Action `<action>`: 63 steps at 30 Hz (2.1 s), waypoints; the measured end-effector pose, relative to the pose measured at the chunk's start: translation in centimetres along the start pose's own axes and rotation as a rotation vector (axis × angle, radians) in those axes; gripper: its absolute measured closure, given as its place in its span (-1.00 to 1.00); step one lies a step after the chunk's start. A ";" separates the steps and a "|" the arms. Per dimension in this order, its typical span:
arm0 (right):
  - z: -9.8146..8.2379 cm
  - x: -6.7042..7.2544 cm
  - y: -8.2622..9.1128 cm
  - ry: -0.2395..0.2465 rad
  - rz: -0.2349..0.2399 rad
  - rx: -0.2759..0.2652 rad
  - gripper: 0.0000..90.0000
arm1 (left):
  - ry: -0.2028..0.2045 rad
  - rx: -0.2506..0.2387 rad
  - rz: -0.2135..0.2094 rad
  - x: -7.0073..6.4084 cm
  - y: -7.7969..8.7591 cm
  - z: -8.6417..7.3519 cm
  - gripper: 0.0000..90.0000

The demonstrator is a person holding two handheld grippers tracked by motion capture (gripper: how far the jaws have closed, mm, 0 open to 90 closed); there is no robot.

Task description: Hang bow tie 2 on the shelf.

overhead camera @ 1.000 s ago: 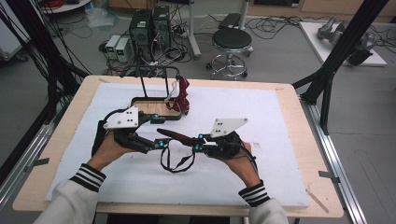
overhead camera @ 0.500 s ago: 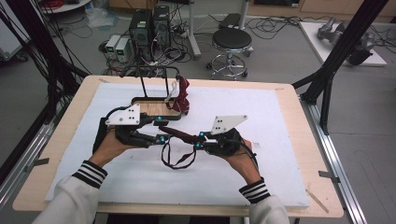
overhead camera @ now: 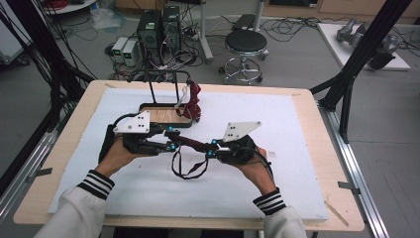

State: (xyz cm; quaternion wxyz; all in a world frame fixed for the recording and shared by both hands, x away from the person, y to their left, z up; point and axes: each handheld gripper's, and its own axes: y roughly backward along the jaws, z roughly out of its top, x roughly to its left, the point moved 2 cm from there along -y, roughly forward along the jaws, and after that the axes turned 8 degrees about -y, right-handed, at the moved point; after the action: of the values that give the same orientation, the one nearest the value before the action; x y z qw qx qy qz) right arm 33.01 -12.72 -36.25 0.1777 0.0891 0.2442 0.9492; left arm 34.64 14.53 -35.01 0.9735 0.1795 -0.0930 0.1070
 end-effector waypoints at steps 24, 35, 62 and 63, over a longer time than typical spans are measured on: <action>0.0 0.1 0.1 0.014 -0.030 -0.012 0.51 | -0.001 -0.006 0.004 -0.4 0.2 0.4 0.84; 0.0 0.1 0.1 -0.008 -0.127 -0.069 -0.77 | 0.004 -0.019 0.050 -0.2 0.9 0.4 0.84; -5.9 -0.3 6.3 -0.189 -0.327 -0.278 -0.76 | -0.025 -0.088 0.254 0.5 3.6 0.7 0.84; -6.2 -0.3 6.5 -0.201 -0.331 -0.284 -0.76 | -0.025 -0.091 0.265 0.6 3.7 0.7 0.84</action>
State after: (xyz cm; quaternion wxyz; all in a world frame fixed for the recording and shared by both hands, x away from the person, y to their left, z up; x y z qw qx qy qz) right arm 29.79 -20.80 -38.43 0.3648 0.1159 0.1007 0.9183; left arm 34.19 17.73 -33.01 0.9567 0.1226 -0.1330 0.2280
